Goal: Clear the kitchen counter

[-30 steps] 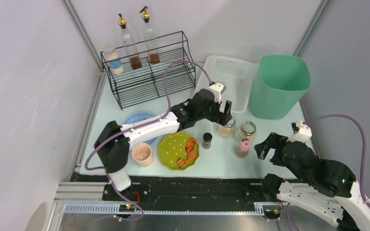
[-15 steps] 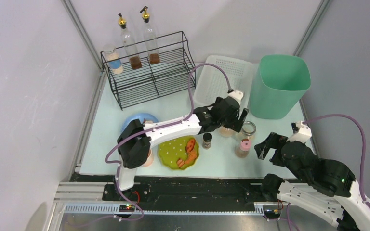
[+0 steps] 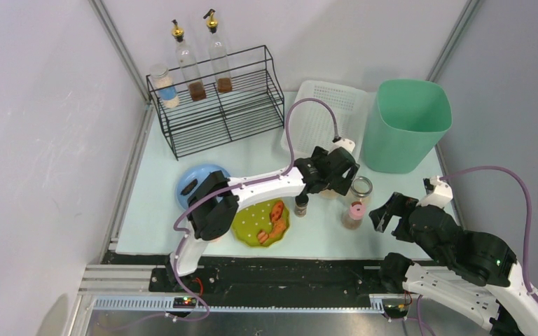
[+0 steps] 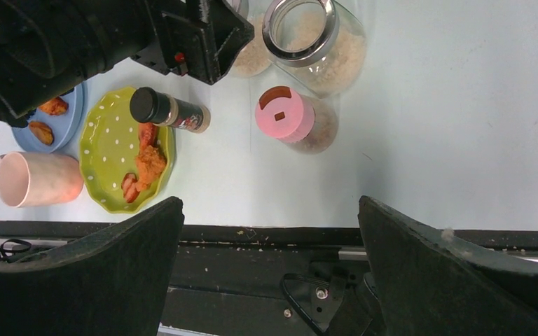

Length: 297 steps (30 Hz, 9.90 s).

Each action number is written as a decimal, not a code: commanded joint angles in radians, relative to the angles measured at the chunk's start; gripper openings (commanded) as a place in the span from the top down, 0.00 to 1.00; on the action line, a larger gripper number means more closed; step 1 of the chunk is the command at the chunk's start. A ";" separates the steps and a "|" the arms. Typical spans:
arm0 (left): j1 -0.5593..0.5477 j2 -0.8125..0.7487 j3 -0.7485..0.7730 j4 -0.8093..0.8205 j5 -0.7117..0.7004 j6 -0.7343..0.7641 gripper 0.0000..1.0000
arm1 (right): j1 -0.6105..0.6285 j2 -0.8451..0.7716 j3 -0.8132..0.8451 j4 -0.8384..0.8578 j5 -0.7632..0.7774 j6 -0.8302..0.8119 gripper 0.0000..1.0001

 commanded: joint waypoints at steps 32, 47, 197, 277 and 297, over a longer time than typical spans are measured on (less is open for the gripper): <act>0.001 0.080 0.143 -0.035 -0.062 0.005 0.23 | 0.006 -0.004 -0.028 0.051 -0.008 0.017 0.00; -0.002 -0.039 0.061 -0.045 -0.128 0.035 1.00 | 0.006 -0.001 -0.042 0.072 -0.023 0.012 0.00; 0.332 -0.489 0.040 -0.282 0.016 0.092 0.00 | -0.027 0.120 -0.071 0.111 0.064 0.049 0.00; -0.128 0.321 0.586 -0.188 -0.059 -0.038 0.00 | -0.068 -0.220 -0.002 0.181 -0.084 -0.107 0.00; -0.121 0.339 0.569 -0.175 -0.036 -0.045 0.21 | -0.067 -0.214 -0.002 0.182 -0.083 -0.110 0.00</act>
